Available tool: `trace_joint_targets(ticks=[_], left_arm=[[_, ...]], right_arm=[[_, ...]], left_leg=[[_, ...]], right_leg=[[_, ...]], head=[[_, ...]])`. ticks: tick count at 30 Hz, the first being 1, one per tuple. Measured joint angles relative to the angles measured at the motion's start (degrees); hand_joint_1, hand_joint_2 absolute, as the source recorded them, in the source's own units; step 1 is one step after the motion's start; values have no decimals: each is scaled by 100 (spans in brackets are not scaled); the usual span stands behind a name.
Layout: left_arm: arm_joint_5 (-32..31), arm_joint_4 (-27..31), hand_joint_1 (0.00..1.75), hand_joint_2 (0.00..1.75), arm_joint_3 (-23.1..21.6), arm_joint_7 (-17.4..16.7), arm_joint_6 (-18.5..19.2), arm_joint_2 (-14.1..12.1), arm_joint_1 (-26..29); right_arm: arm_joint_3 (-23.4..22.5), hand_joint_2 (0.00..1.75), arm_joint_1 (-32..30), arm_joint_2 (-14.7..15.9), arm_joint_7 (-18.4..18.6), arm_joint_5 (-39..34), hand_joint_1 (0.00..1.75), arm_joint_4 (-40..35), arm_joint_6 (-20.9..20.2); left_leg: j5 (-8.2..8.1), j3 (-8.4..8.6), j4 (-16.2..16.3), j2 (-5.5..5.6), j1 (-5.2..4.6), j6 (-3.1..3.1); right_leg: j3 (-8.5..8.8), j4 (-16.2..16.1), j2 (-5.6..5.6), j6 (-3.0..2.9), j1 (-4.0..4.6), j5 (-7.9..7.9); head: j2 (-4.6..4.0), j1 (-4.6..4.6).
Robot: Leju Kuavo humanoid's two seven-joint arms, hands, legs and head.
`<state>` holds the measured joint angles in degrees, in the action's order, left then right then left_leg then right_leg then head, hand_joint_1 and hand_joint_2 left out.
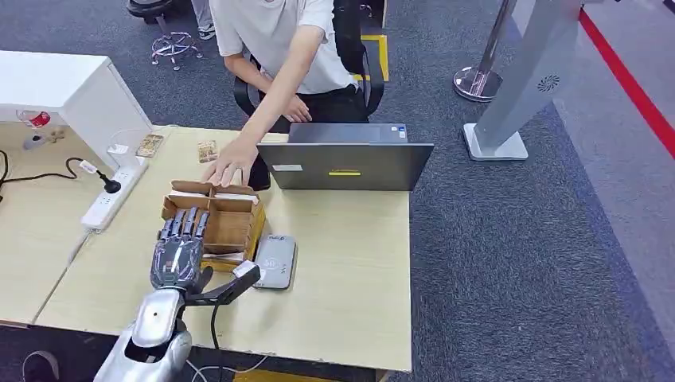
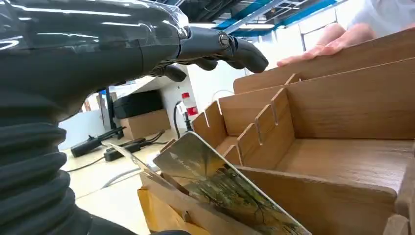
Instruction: Pass the card to the sensor for recognition and then transmit it.
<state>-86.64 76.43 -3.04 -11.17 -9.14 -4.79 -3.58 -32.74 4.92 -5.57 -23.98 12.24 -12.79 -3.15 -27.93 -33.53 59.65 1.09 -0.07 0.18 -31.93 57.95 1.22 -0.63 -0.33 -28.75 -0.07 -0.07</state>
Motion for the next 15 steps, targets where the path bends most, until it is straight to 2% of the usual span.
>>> trace_joint_targets(ticks=[15], left_arm=[[0, -66, 0, 175, 0, 11, -105, -13, -10]], right_arm=[[-24, 0, 4, -2, 7, 37, 0, 0, -22]], left_leg=[[0, 0, 0, 0, 0, 0]], right_leg=[[0, 0, 0, 0, 0, 0]], head=[[0, 0]])
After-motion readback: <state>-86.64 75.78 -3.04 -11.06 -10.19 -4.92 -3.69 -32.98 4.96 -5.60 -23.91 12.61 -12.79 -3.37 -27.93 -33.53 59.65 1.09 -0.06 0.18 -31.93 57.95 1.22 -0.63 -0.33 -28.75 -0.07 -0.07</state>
